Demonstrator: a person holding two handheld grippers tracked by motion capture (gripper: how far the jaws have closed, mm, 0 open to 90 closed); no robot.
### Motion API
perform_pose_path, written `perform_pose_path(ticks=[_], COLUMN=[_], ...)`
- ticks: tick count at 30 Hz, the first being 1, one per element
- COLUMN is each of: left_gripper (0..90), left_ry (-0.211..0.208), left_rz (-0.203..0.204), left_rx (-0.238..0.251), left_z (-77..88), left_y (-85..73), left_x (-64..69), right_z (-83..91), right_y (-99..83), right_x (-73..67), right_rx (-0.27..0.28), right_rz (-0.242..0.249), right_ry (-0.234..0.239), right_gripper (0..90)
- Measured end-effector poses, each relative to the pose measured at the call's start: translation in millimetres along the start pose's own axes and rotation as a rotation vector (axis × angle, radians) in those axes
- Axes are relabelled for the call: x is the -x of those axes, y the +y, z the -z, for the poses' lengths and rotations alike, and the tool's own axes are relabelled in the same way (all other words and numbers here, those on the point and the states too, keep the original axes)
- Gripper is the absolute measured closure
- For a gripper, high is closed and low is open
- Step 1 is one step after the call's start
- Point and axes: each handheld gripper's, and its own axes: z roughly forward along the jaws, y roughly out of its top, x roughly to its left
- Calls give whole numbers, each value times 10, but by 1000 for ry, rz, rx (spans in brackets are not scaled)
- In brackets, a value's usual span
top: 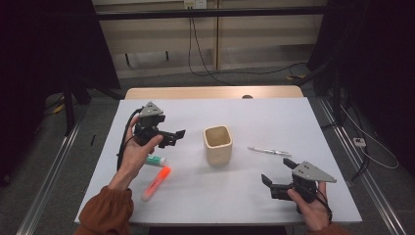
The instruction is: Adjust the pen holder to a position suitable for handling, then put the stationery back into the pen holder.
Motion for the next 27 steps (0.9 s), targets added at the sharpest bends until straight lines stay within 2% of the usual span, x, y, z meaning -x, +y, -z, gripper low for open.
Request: perform_pose_path(ticks=[4, 10, 17, 20, 23, 27], left_gripper=[57, 55, 52, 52, 53, 61], left_ry=[29, 42, 16, 24, 30, 8], left_rz=[24, 12, 35, 39, 31, 25], left_rx=[33, 42, 63, 62, 56, 61], left_z=[105, 195, 257, 275, 286, 336], left_y=[-70, -147, -190, -205, -225, -238], left_x=[-27, -95, -209, -244, -298, -375], right_z=[7, 13, 24, 15, 20, 26], right_y=[0, 2, -1, 1, 2, 0], right_x=[-3, -12, -2, -5, -13, -8], right_rx=[3, 4, 4, 3, 3, 4], right_rz=[-1, 10, 8, 5, 9, 11], right_ry=[2, 10, 9, 8, 9, 10], right_gripper=[42, 42, 42, 42, 42, 42])
